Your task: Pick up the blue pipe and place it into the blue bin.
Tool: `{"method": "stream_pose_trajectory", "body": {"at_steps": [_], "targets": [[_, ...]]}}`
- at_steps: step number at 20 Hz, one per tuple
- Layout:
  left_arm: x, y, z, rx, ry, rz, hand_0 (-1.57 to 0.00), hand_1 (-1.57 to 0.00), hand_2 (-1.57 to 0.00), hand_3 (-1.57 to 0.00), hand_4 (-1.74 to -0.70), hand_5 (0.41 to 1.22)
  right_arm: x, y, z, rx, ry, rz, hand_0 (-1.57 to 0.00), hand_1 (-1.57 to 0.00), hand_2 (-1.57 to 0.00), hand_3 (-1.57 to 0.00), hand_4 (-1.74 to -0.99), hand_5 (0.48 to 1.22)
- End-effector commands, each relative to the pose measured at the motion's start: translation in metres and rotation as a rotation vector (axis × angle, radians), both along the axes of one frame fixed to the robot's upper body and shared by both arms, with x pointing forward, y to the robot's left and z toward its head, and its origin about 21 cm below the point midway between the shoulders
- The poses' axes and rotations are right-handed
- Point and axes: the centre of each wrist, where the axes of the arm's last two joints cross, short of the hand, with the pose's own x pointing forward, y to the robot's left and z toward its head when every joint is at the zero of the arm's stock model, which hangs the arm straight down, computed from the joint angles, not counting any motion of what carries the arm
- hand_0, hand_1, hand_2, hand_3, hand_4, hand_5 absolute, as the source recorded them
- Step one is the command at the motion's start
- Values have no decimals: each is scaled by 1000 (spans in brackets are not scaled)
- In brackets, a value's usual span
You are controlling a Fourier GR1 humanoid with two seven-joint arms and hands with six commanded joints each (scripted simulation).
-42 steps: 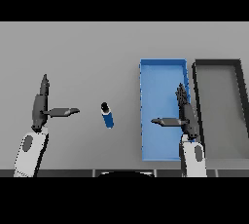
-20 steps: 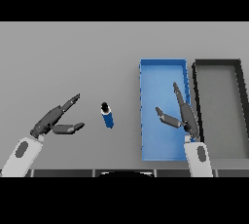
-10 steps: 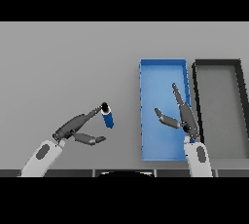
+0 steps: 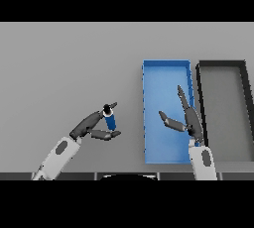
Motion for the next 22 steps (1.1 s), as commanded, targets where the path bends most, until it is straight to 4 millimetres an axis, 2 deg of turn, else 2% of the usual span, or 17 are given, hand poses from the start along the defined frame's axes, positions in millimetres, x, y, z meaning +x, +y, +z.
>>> {"method": "stream_pose_trajectory", "body": {"at_steps": [1, 3, 5, 7, 8, 9, 10, 12, 14, 15, 17, 22], "targets": [[-1, -1, -1, -3, -24, -2, 1, 1, 1, 1, -1104, 497, -3, -2, 0, -4, -5, -2, 1, 1, 1, 1, -1200, 547], [4, -7, -5, -20, -25, -5, 1, 1, -23, 0, -1098, 517, -4, -1, -2, -14, 6, -6, 1, 1, 1, 1, -1195, 548], [6, -15, -9, -81, 3, -16, 1, 1, -87, -44, -1137, 567, -2, -4, 1, -17, 10, -11, 1, 1, 1, 1, -1188, 550], [9, -21, -7, -143, 33, -10, 1, -118, -269, -202, -1217, 635, -1, -2, 2, -18, 1, -11, 1, 1, 1, 1, -1188, 556], [7, -26, -11, -167, 49, -10, -39, -248, -417, -345, -1268, 675, -2, -1, 0, -8, -2, -11, 1, 1, 1, 1, -1196, 560], [6, -27, -10, -202, 54, -11, -179, -411, -578, -590, -1301, 784, -3, -3, -1, -14, 5, -9, 1, 1, 1, 1, -1192, 560], [6, -32, -11, -212, 70, -6, -418, -642, -777, -777, -1383, 872, -2, -2, -2, -12, 15, -9, 1, 1, 1, 1, -1191, 561], [6, -39, -10, -215, 48, -7, -833, -976, -1063, -1015, -1505, 997, -5, -2, -3, -19, 11, -4, 1, 1, 1, 1, -1184, 562], [3, -39, -11, -229, 38, -23, -1099, -1190, -1246, -1196, -1588, 1078, -3, -3, -1, -33, 10, -12, 1, 1, 1, 1, -1179, 561], [2, -39, -9, -223, 30, -25, -1193, -1266, -1311, -1258, -1617, 1106, -1, 0, -1, -31, 14, -14, 1, 1, 1, 1, -1178, 561], [-4, -45, -11, -219, 12, -33, -1329, -1376, -1404, -1370, -1561, 1148, -1, -2, 0, -24, 10, -12, 1, 1, 1, 1, -1176, 559], [-6, -51, -4, -246, -57, -41, -1492, -1507, -1516, -1505, -1494, 1197, -1, -4, -3, -40, 12, -17, 1, 1, 1, 1, -1160, 554]]}}
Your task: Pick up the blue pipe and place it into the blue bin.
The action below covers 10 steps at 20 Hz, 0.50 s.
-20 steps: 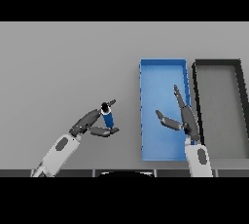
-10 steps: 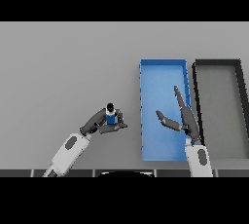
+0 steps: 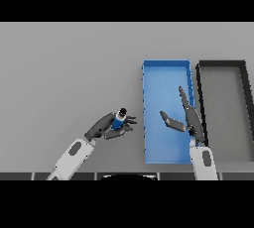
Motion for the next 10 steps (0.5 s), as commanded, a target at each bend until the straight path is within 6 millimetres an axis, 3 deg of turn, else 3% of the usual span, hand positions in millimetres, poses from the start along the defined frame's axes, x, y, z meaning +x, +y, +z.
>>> {"method": "stream_pose_trajectory", "body": {"at_steps": [1, 4, 10], "targets": [[1, -2, 6, -31, -28, -2, -1508, -1520, -1527, -1518, -1488, 1202, 0, 1, 1, 1, 7, -1, 1, 1, 1, 1, -1158, 552], [1, -10, 26, -120, -91, -20, -1539, -1545, -1549, -1544, -1480, 1211, 2, -3, 1, -16, 0, 1, 1, 1, 1, 1, -1144, 551], [9, -21, 58, -92, -122, -62, -1562, -1564, -1565, -1564, -1473, 1218, 4, -3, 4, -30, 2, -6, 1, 1, 1, 1, -1126, 567]]}}
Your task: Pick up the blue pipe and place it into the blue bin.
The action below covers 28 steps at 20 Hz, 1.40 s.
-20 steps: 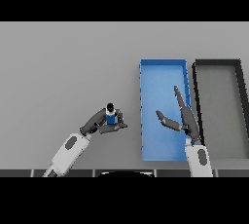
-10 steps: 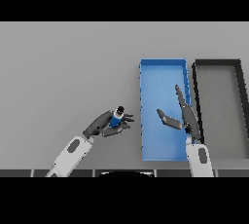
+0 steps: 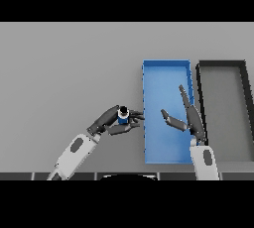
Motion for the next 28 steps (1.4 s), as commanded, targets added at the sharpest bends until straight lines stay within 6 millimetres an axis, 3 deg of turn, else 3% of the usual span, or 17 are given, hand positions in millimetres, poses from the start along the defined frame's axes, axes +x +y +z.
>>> {"method": "stream_pose_trajectory", "body": {"at_steps": [1, 4, 8, 10, 12, 14, 18, 22, 24, 28], "targets": [[2, -2, 2, 3, 8, 0, -1564, -1566, -1566, -1565, -1473, 1219, -2, -1, -2, 2, -9, 7, 1, 1, 1, 1, -1124, 569], [0, -3, 2, 9, 19, -21, -1568, -1568, -1569, -1568, -1473, 1220, -9, 2, -5, 11, -10, -3, 1, 1, 1, 1, -1124, 578], [1, -5, 1, 20, 28, -23, -1570, -1570, -1570, -1570, -1474, 1220, -46, 17, -14, 30, -24, -135, 1, 1, 1, 1, -1123, 578], [0, -4, 1, 12, 19, -30, -1570, -1570, -1570, -1570, -1474, 1220, -61, 22, -18, 39, -14, -213, 1, 1, 1, 1, -1157, 578], [0, -8, 2, 15, 17, -28, -1570, -1571, -1571, -1571, -1474, 1220, -65, 28, -14, 38, -29, -242, 1, -3, 1, 1, -1191, 577], [2, -3, 3, 20, 11, -32, -1571, -1571, -1571, -1571, -1475, 1221, -69, 25, -10, 82, -77, -227, 1, -19, -18, 1, -1178, 569], [-2, -5, 4, 32, 7, -40, -1571, -1571, -1571, -1571, -1475, 1221, -65, 21, 26, 200, -230, -68, 1, -11, -20, 1, -1169, 597], [1, -1, 2, 48, 6, -31, -1571, -1571, -1571, -1571, -1473, 1221, -64, 20, 71, 140, -178, 123, 1, -4, -8, 1, -1177, 567], [0, -3, 2, 49, 3, -34, -1571, -1571, -1571, -1571, -1473, 1221, -58, 26, 80, 73, -94, 186, 1, -2, -4, 1, -1194, 543], [-1, -3, 5, 44, -14, -44, -1571, -1571, -1571, -1571, -1474, 1221, -47, 43, 99, 2, -88, 339, 1, 0, -1, 1, -1246, 526]]}}
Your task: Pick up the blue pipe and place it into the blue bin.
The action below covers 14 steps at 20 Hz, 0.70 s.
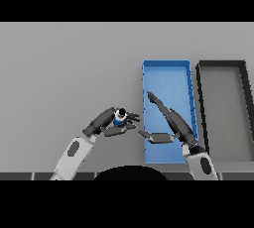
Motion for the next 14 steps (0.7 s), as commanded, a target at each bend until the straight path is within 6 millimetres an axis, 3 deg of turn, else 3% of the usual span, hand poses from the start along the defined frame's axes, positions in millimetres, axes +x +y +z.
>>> {"method": "stream_pose_trajectory", "body": {"at_steps": [1, 10, 14], "targets": [[0, -2, 2, 2, 1, 3, -1571, -1571, -1571, -1571, -1474, 1221, 2, 6, 6, -6, -4, 24, 1, 0, -1, 1, -1256, 523], [9, -1, 3, 13, 13, -14, -1571, -1571, -1571, -1571, -1474, 1221, 25, 49, 42, -29, -19, 261, 1, 1, 1, 1, -1201, 514], [4, -1, -2, -17, 38, -41, -1571, -1571, -1571, -1571, -1468, 1221, 38, 68, 46, -46, 16, 323, 1, 1, 1, 1, -1200, 514]]}}
